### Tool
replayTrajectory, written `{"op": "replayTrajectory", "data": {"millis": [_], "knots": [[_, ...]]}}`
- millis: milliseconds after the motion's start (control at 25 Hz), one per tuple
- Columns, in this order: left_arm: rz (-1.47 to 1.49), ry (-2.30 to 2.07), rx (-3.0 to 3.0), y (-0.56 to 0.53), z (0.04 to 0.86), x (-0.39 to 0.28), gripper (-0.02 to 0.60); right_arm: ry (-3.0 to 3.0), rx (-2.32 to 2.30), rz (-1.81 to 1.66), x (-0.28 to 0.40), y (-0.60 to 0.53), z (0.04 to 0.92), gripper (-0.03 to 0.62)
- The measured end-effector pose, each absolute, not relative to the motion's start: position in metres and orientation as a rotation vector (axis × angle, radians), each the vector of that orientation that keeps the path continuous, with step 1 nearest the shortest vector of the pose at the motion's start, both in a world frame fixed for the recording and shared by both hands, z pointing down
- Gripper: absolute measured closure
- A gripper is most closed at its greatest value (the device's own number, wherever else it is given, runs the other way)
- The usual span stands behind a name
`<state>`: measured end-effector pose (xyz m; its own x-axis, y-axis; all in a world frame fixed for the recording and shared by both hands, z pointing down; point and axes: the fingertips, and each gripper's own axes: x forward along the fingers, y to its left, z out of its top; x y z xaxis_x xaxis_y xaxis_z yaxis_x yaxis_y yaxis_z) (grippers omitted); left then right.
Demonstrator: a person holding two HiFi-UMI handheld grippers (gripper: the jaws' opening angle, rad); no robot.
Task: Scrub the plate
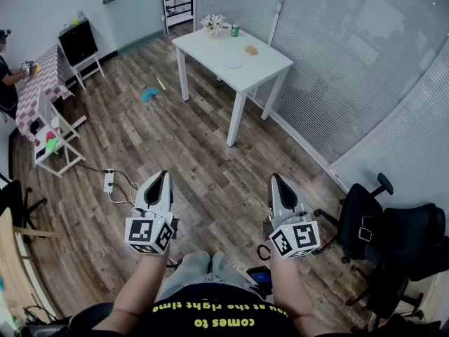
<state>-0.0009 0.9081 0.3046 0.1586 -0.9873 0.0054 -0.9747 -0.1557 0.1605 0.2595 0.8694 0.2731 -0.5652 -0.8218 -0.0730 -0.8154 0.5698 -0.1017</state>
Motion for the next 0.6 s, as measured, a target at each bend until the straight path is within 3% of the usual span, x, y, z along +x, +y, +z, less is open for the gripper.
{"op": "replayTrajectory", "data": {"millis": [600], "knots": [[-0.151, -1.962, 2.27, 0.905, 0.308, -0.002, 0.58, 2.693, -1.358, -0.105, 0.245, 0.863, 0.27, 0.589]]}}
